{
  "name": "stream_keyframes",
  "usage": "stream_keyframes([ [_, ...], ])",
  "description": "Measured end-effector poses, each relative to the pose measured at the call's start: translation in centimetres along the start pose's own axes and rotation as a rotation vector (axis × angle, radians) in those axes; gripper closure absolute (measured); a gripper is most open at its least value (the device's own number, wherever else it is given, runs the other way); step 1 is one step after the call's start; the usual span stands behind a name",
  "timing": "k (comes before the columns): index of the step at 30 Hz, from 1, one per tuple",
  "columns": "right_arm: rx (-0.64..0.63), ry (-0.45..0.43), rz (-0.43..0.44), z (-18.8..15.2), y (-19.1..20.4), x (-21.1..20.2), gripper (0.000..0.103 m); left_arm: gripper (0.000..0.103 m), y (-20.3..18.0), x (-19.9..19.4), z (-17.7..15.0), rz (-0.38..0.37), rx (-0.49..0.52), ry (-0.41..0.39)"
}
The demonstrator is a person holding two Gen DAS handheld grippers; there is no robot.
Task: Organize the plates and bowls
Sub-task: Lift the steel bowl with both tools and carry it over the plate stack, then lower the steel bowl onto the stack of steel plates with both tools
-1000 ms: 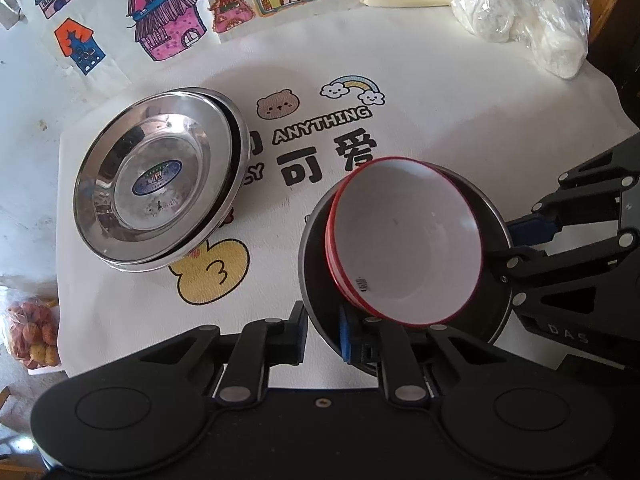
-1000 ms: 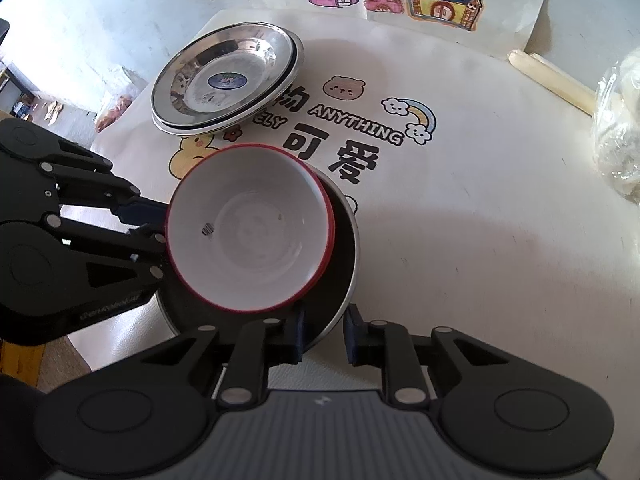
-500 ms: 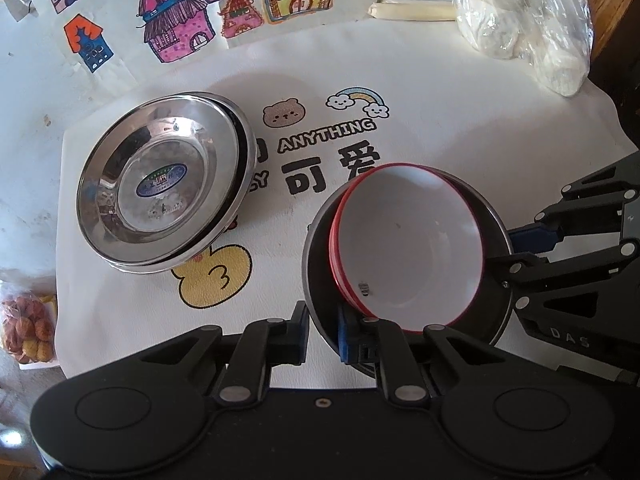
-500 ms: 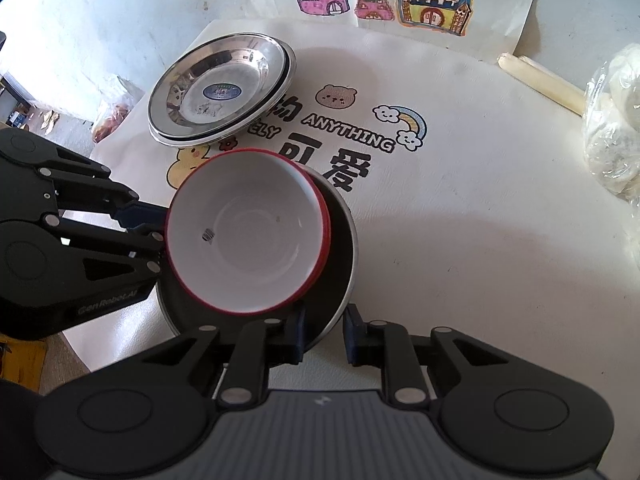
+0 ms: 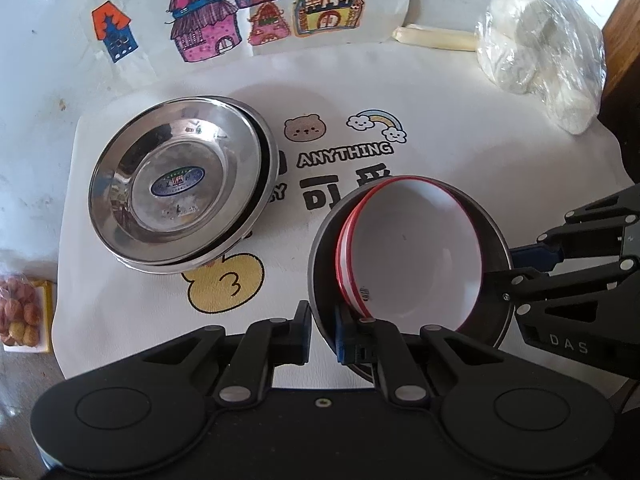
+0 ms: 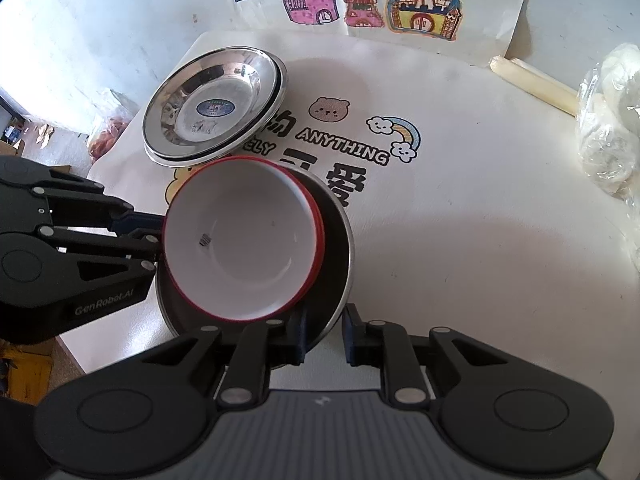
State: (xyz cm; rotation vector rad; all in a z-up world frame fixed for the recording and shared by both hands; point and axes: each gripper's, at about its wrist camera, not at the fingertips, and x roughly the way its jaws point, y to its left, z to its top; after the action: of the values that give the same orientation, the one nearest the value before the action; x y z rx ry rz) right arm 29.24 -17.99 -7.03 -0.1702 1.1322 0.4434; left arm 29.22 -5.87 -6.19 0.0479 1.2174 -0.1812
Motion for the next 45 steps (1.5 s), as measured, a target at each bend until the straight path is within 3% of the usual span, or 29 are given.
stream_keyframes([
  [22,0.024,-0.023,0.006,3.7,1.2,-0.1,0.084,0.092,3.8,-1.0,1.9,0.001,-0.086,-0.032],
  [45,-0.073,-0.049,0.033,11.3,5.5,2.2,0.084,0.095,12.0,-1.7,3.9,0.059,-0.212,-0.089],
])
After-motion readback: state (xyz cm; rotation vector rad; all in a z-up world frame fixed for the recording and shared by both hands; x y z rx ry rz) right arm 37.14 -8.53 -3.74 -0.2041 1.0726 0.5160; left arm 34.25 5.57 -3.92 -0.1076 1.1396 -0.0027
